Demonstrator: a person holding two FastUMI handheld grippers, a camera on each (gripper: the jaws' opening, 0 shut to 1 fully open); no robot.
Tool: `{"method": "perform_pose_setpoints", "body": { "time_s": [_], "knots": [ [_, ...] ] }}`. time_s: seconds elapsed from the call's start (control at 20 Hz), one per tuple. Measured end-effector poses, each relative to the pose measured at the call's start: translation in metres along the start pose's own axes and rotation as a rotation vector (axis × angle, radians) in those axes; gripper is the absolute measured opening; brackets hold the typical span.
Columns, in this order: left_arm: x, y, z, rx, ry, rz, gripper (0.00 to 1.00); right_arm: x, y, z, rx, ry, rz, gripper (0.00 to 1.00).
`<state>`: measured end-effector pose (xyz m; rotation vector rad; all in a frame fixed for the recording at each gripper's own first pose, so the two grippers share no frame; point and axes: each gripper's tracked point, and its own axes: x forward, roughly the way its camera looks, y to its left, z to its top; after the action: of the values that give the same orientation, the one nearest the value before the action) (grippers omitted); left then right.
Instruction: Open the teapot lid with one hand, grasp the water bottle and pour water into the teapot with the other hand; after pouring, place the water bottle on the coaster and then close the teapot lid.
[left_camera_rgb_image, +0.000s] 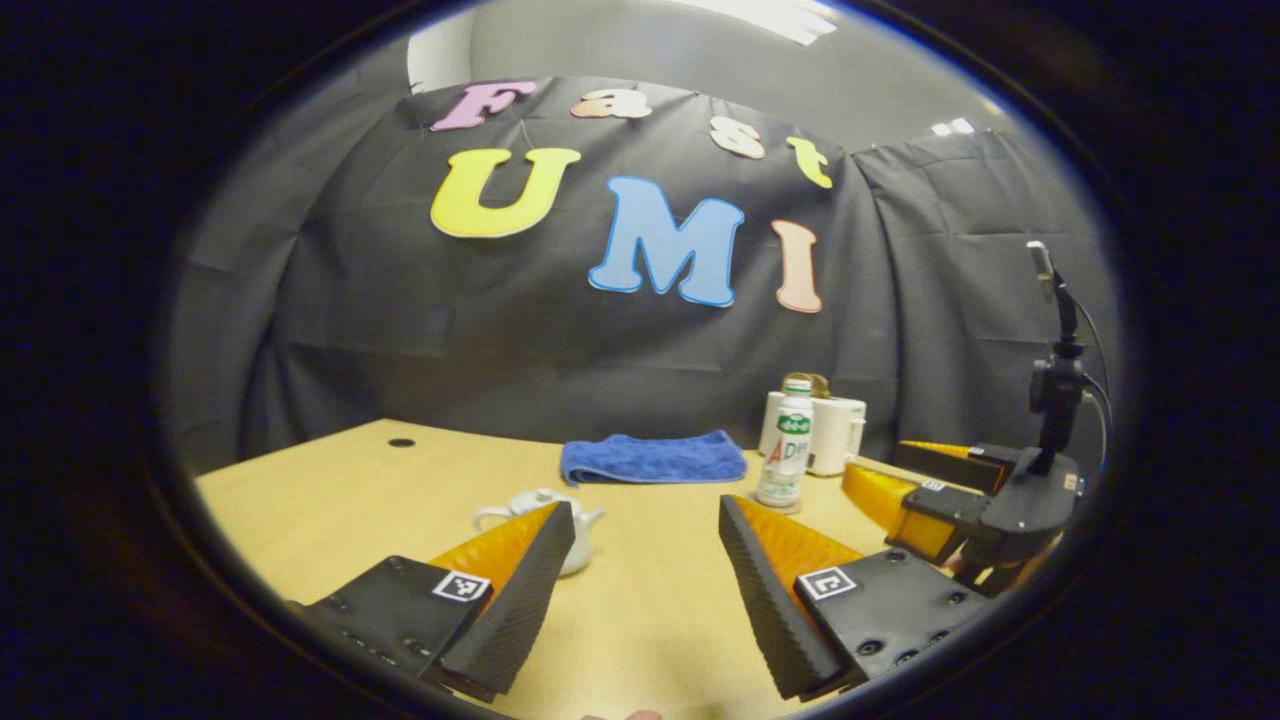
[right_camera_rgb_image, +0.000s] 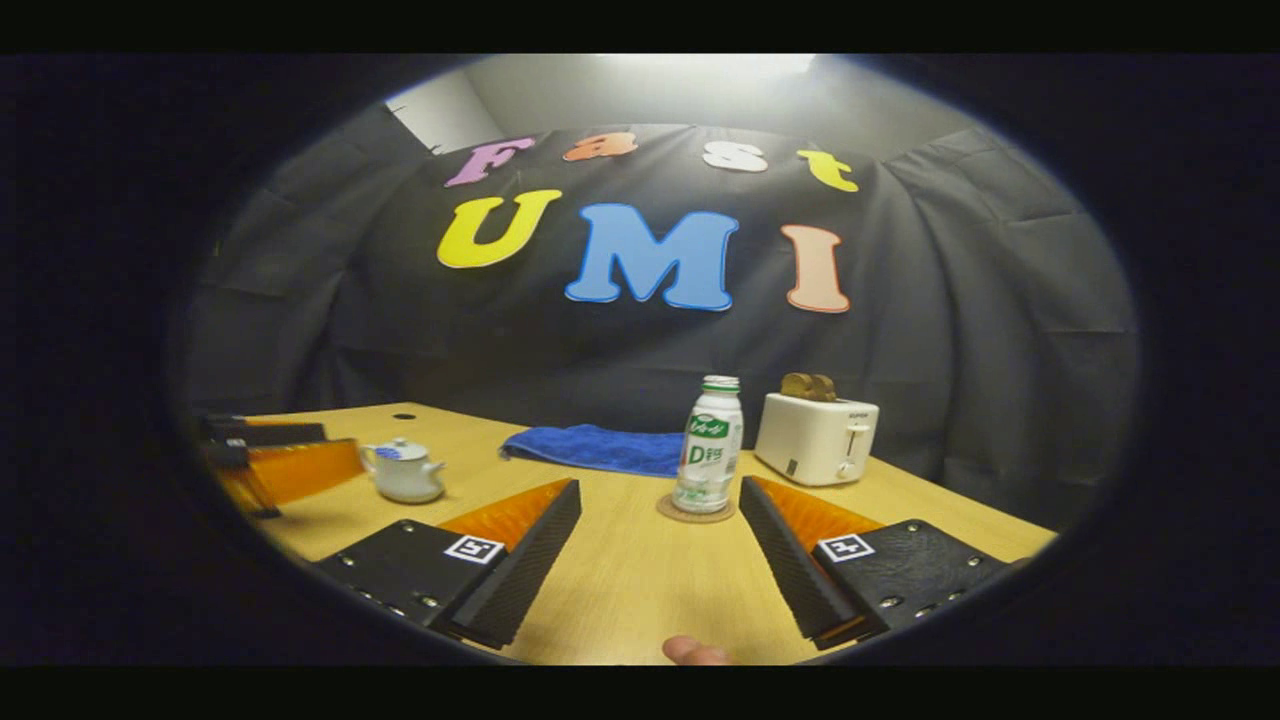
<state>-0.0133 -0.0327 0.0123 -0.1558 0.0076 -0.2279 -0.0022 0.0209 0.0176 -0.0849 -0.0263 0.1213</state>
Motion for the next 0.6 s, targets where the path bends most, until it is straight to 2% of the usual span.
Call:
{"method": "perform_pose_setpoints", "body": {
  "time_s": [0.1, 0.15, 0.2, 0.25, 0.3, 0.35, 0.4, 0.45, 0.6],
  "knots": [
    [-0.01, -0.014, -0.007, 0.031, -0.006, 0.027, 0.99, -0.018, 0.01, -0.016, 0.029, 0.037, -0.004, 0.96],
    [-0.021, -0.014, -0.004, 0.061, -0.007, 0.059, 0.99, -0.022, 0.015, -0.022, 0.022, 0.053, -0.006, 0.84],
    [-0.023, -0.013, -0.003, 0.085, -0.023, 0.096, 0.98, -0.029, 0.016, -0.02, 0.046, 0.034, -0.014, 0.96],
    [-0.024, -0.013, -0.003, 0.106, -0.028, 0.127, 0.98, -0.031, 0.015, -0.013, 0.06, 0.008, -0.034, 0.97],
    [-0.025, -0.009, -0.009, 0.104, -0.011, 0.164, 0.98, -0.025, 0.004, -0.013, 0.086, 0.028, -0.075, 1.0],
    [-0.031, -0.007, -0.015, 0.116, 0.002, 0.192, 1.0, -0.034, 0.002, -0.017, 0.093, 0.02, -0.102, 0.77],
    [-0.033, -0.001, -0.008, 0.15, -0.004, 0.234, 1.0, -0.031, -0.001, -0.021, 0.091, 0.028, -0.127, 0.95],
    [-0.031, 0.001, -0.008, 0.152, 0.011, 0.244, 0.99, -0.03, 0.0, -0.021, 0.083, 0.031, -0.121, 0.95],
    [-0.026, -0.009, -0.01, 0.15, 0.003, 0.203, 0.99, -0.03, 0.009, -0.018, 0.081, 0.026, -0.08, 0.95]
  ]
}}
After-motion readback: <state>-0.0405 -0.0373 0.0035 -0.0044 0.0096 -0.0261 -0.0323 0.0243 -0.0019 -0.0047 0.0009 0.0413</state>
